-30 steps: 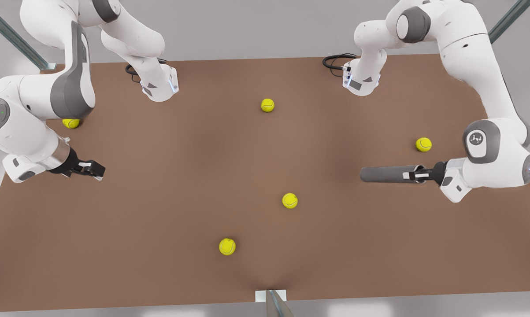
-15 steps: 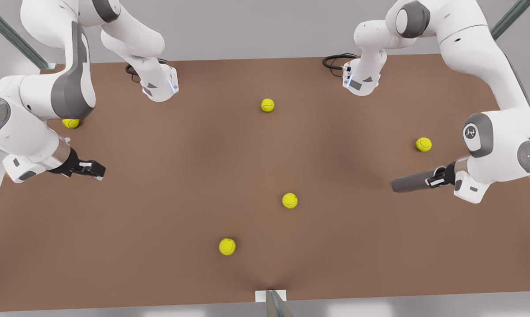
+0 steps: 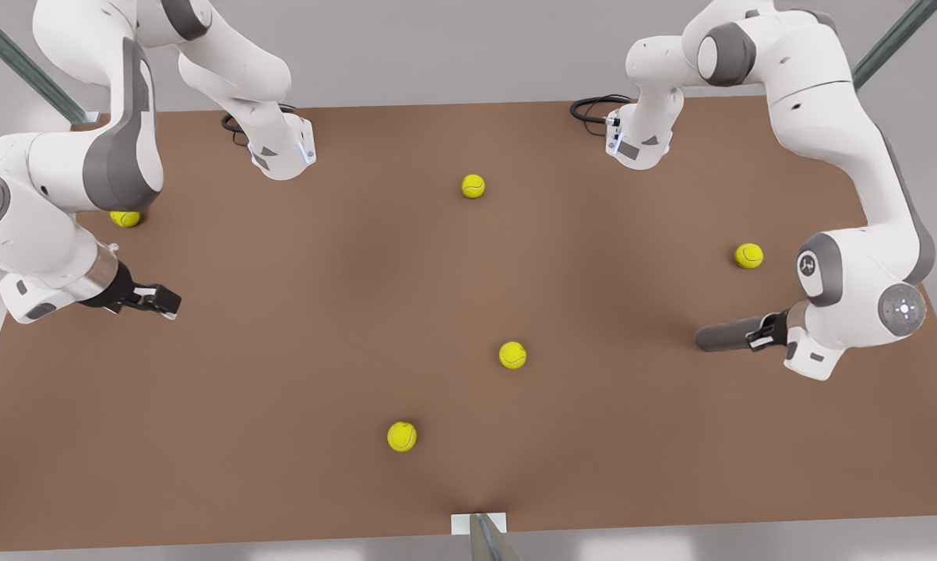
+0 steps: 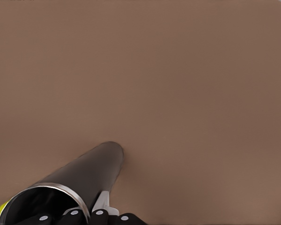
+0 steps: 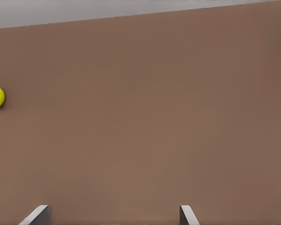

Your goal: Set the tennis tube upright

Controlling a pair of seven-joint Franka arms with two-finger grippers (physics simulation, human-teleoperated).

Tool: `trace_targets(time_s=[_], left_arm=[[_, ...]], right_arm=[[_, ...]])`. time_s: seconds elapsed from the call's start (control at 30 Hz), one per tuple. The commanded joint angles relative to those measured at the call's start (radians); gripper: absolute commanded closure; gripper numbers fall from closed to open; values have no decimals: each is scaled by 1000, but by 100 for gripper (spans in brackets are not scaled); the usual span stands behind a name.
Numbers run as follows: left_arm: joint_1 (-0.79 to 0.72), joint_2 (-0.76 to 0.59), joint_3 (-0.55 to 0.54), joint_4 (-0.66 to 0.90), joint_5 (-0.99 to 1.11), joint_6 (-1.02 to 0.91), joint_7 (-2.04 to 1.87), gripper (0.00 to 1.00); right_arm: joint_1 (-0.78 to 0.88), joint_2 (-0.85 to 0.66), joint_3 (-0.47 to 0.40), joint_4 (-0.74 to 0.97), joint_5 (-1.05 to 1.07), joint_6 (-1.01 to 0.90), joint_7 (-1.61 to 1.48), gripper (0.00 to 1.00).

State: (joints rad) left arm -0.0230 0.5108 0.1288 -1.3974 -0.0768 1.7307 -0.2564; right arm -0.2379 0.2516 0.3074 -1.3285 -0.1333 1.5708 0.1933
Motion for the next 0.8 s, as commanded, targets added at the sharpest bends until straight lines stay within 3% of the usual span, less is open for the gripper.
trace_targets(time_s=[0.0, 0.13, 0.17, 0.2, 0.23, 0.77], left_arm=[[0, 1, 0, 0, -14, 1, 0, 79], [1, 14, 0, 0, -12, 6, 0, 79], [2, 14, 0, 0, -11, 6, 3, 74], [0, 14, 0, 0, -11, 6, 3, 5], [0, 14, 0, 0, -9, 6, 3, 0], [0, 2, 5, 0, 28, -53, 0, 0]], right_arm=[[-1, 0, -1, 0, 0, 0, 0, 0], [2, 0, -2, 0, 0, 0, 0, 0], [2, 0, -1, 0, 0, 0, 0, 0], [3, 0, -2, 0, 1, 0, 1, 0], [12, 0, -1, 0, 1, 0, 2, 0], [8, 0, -2, -2, -3, -15, -2, 0]])
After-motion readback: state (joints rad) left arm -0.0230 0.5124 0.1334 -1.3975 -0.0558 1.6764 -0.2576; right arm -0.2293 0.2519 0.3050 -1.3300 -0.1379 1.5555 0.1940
